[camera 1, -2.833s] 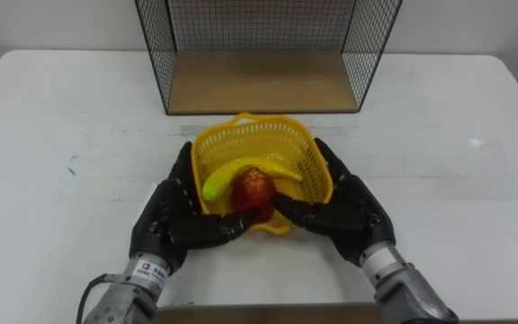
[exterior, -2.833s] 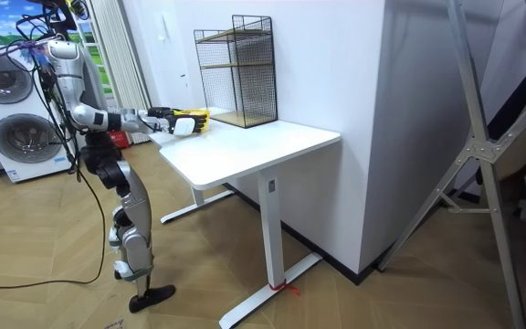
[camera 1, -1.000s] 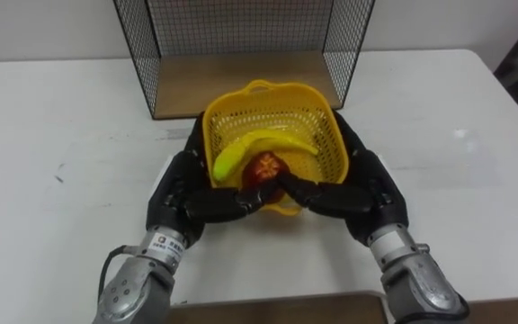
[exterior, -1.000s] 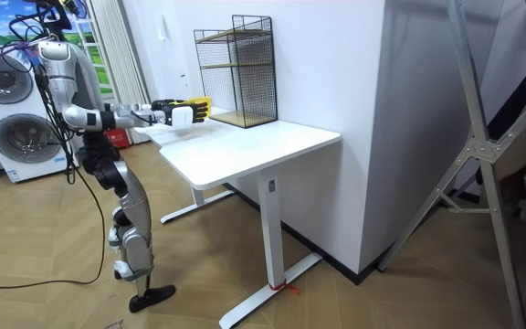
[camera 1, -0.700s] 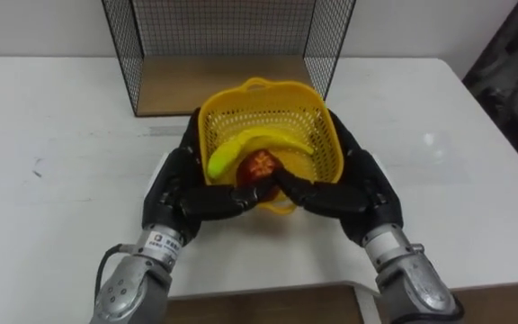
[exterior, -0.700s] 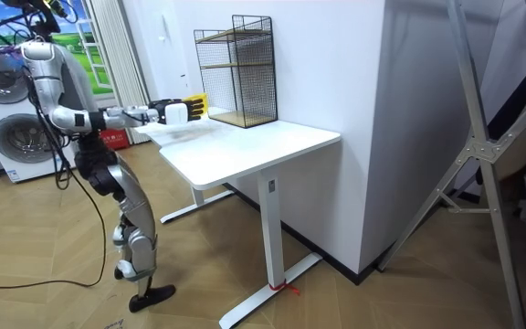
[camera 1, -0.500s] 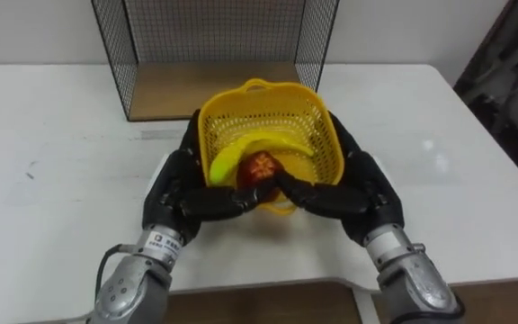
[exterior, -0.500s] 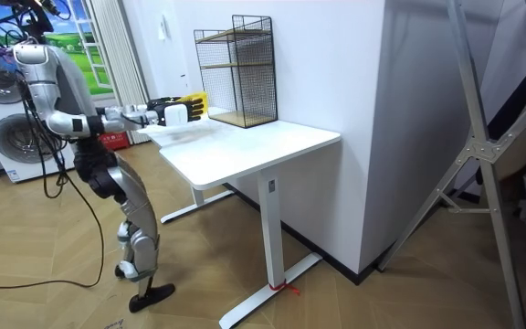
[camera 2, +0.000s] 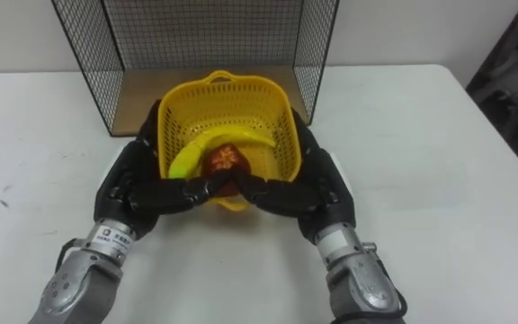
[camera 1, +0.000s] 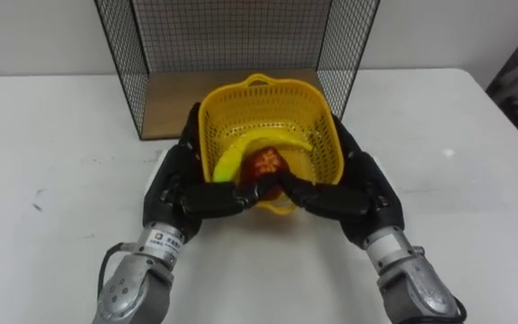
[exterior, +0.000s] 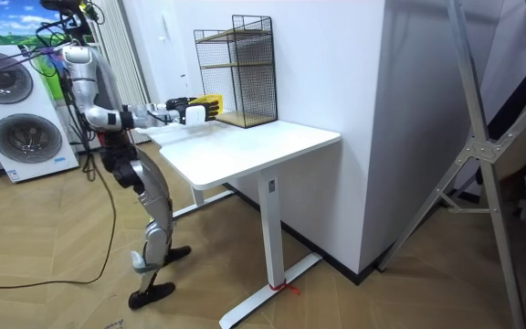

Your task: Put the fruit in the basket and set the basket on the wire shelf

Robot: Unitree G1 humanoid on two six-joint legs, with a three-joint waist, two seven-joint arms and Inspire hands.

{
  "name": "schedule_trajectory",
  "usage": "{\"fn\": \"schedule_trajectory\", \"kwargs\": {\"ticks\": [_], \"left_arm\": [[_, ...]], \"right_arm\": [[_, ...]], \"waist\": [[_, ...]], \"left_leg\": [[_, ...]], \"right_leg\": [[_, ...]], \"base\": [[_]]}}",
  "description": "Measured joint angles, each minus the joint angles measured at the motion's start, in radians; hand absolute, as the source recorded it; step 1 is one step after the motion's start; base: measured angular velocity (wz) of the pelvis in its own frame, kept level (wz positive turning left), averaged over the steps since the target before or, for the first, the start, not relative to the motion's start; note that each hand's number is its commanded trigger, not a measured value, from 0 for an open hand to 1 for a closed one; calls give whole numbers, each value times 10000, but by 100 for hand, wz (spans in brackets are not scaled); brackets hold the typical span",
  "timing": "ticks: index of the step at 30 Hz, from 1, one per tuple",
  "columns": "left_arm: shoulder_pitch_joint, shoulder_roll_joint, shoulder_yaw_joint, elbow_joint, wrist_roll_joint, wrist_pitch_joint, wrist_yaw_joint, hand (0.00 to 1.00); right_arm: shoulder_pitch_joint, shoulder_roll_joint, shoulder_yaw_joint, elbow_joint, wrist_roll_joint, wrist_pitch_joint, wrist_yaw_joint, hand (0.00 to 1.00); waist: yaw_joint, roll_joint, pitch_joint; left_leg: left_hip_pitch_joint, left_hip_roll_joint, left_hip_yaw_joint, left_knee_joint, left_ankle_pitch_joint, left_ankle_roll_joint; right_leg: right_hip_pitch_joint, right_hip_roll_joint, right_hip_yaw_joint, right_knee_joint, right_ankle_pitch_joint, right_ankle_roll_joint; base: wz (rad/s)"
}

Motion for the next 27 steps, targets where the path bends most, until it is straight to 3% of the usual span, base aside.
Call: {"fn": "schedule_trajectory", "kwargs": {"ticks": [1,2,3,4,5,6,8,10,12,13,14,16,18,19,22,25,27], "left_arm": [[-8,-4,-1,0,10,-2,0,0],[-8,-6,-1,0,12,-2,0,0],[-6,-8,-3,1,15,-1,1,0],[-16,-14,-1,-4,1,-11,1,0],[-17,-14,-2,-5,-2,-14,1,0],[-35,-11,26,-5,-16,-17,2,0],[-78,-10,46,-5,-19,-20,3,0],[-213,-7,64,-2,-10,-21,3,0],[-324,-6,62,30,-10,-24,3,0],[-431,10,60,121,-8,-23,3,0],[-546,-4,57,228,-11,-22,3,0],[-848,106,32,512,-8,38,4,0],[-832,129,10,575,64,78,23,0],[-832,114,-3,585,104,172,51,0],[-833,121,6,584,103,208,51,0],[-904,105,77,582,120,222,52,0],[-1102,110,122,584,124,236,69,0]], "right_arm": [[-9,5,-5,-1,-78,-1,-5,0],[-14,-1,-8,0,-96,-2,-5,0],[-15,3,-16,0,-197,-1,-5,0],[-41,22,-40,-2,-292,-3,-5,0],[-57,31,-43,-3,-404,-13,-5,0],[-118,35,-46,-2,-461,-15,-7,0],[-154,-19,-40,6,-484,-19,-13,0],[-158,-22,-41,81,-429,-19,-73,0],[-160,-52,-38,122,-434,-19,-132,0],[-199,-76,-30,167,-444,-19,-172,0],[-228,-72,-29,179,-440,-19,-226,0],[-422,-70,29,454,-421,51,-363,0],[-402,-57,37,459,-422,121,-369,0],[-418,-55,6,454,-422,141,-369,0],[-440,-49,3,447,-400,144,-369,0],[-492,-3,47,447,-93,144,-383,0],[-587,-18,47,447,28,142,-385,0]], "waist": [[-79,-68,37],[-96,-77,42],[-114,-50,52],[-187,44,64],[-193,98,38],[-186,192,75],[-162,325,121],[-200,393,160],[-187,371,146],[-201,369,159],[-193,406,183],[-74,487,162],[0,520,146],[12,548,99],[40,681,-36],[91,791,-121],[74,784,-118]], "left_leg": [[123,-179,30,120,-153,110],[168,-242,36,197,-246,155],[338,-321,34,266,-409,228],[488,-334,-12,261,-521,282],[520,-330,-26,251,-565,301],[646,-322,-55,217,-649,363],[794,-316,-66,48,-713,421],[963,-303,-70,-227,-688,453],[1069,-303,-88,-321,-694,457],[1156,-303,-105,-454,-695,453],[1156,-290,-149,-478,-693,448],[1199,-70,-117,-828,-499,317],[1349,138,-42,-1058,-442,270],[1432,207,-34,-1123,-444,262],[1615,300,137,-1303,-406,239],[1716,373,231,-1399,-372,209],[1725,378,232,-1434,-329,202]], "right_leg": [[-338,-246,-17,1007,126,143],[-511,-327,-18,1457,256,161],[-779,-423,18,2202,660,156],[-951,-439,7,2625,1127,143],[-1046,-437,-3,2777,1336,133],[-1063,-434,-27,2873,1548,156],[-1064,-452,-54,2764,1336,175],[-1114,-421,-310,1488,636,119],[-1076,-371,-507,-37,515,99],[-965,-253,-566,-1185,765,43],[-915,-176,-555,-1480,855,166],[-722,218,-532,-2267,1392,82],[-415,447,-516,-2848,1723,25],[-263,519,-522,-3072,1844,4],[-92,586,-540,-3340,2061,-21],[56,659,-552,-3600,2222,-42],[58,663,-569,-3627,2259,-59]], "base": [[20],[14],[8],[4],[0],[-4],[-9],[-3],[2],[8],[5],[-14],[-22],[-15],[-16],[-18],[0]]}}
